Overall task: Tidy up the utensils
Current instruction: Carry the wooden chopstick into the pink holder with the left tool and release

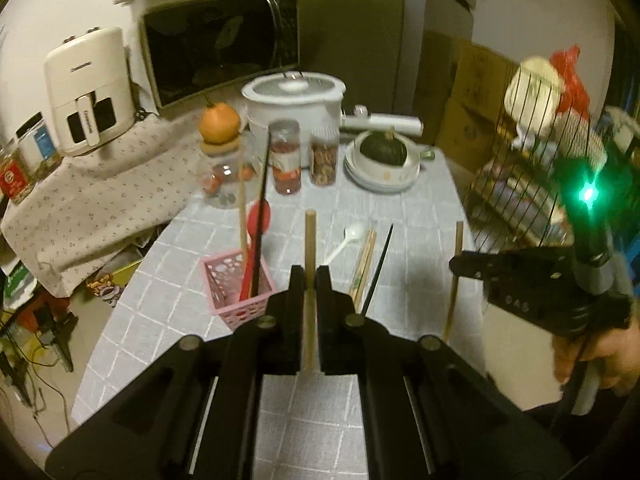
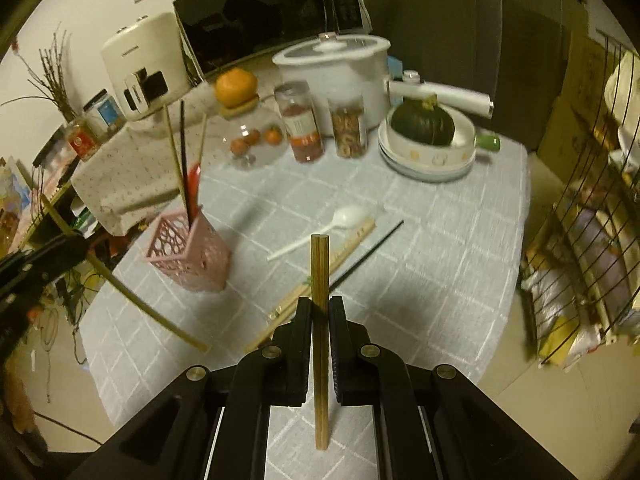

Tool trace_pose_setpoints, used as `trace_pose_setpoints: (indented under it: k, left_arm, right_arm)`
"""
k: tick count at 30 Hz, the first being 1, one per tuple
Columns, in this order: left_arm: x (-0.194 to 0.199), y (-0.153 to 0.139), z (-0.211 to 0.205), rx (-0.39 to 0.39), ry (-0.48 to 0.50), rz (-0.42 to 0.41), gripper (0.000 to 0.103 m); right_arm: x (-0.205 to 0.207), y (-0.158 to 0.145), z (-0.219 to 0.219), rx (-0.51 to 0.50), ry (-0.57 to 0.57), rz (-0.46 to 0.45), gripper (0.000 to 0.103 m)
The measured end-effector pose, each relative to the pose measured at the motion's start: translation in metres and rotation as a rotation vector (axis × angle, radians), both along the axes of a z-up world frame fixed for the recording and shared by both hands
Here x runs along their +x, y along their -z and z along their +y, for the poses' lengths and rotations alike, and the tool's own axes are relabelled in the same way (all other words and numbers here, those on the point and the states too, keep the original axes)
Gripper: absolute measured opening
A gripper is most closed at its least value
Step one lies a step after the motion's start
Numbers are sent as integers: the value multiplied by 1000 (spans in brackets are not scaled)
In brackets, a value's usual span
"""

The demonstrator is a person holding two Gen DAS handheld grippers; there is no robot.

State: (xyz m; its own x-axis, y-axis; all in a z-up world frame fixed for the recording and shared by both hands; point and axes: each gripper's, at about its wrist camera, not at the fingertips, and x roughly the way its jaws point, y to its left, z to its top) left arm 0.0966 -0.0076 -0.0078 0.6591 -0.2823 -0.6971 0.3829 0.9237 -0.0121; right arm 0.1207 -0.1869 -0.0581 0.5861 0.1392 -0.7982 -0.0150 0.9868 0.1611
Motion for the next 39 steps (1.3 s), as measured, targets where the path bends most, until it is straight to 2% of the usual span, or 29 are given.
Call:
trace_pose_setpoints:
  k: [5,10,13,23,26,32,39]
  left_arm:
    - [-6,-23,15,-50,-56,-84,6]
    - [-10,-45,27,-84,-96,-201,6]
    - [-6,-47,31,-93,-113,-219,6]
    - [15,-34,34,-15,-168,-324,6]
    - [26,-26,31,6,-160,-307,6]
    - [55,10,20,103,-148,-198,6]
    - [81,39,24,88,-167,-86,6]
  right_arm:
    - [7,-5,5,-11,13,-27,8]
    - [14,-10,17,-10,7,-53,8]
    - [17,-10,25,-6,-8,-55,8]
    - [17,-22,45,-18,-22,-103,8]
    - [18,-27,48,-18,-26,-121,8]
    - [18,-39,53,13,-27,-153,8]
    - [20,-45,58,45,-31,-167,8]
